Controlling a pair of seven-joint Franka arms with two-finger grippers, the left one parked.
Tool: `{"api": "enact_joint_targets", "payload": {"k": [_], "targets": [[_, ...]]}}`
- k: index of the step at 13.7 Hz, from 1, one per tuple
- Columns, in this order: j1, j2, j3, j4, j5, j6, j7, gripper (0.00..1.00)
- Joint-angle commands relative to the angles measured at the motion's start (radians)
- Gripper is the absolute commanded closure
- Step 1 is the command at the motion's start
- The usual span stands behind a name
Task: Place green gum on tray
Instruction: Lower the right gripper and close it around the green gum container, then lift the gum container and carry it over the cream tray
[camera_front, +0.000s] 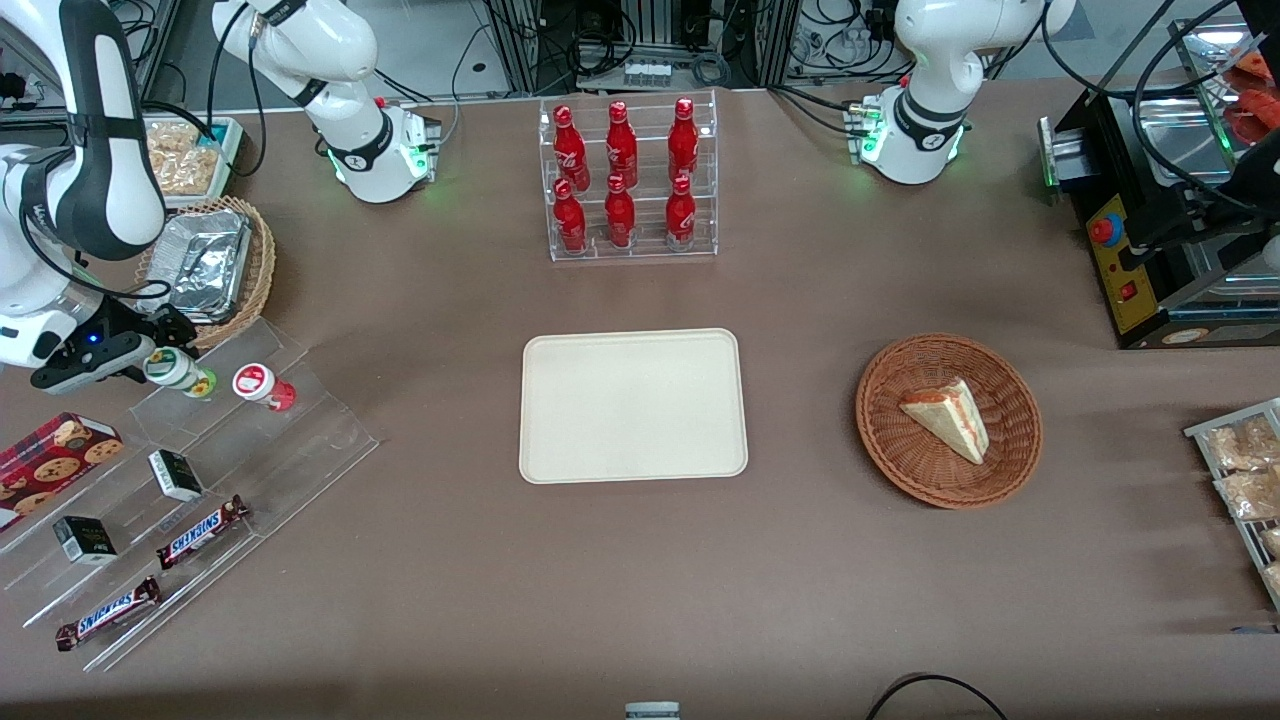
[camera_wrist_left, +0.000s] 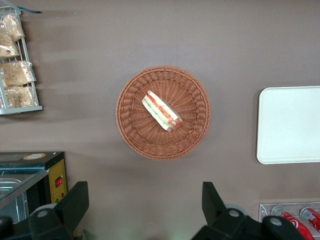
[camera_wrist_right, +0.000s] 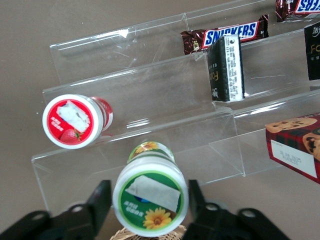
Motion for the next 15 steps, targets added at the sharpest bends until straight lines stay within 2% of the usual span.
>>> {"api": "enact_joint_targets", "payload": {"k": [1,3,8,11,15], "targets": [[0.004,0.006,0.002,0.011,-0.007,0.006,-0.003,1.0],[0.004,0.015,0.005,0.054,-0.007,-0.021,0.0,1.0],[0.022,0.013,0.011,0.264,-0.003,-0.322,0.005,1.0],[0.1,0.021,0.009,0.378,0.005,-0.434,0.041,1.0],[0.226,0.016,0.011,0.424,0.005,-0.535,0.225,1.0]]}}
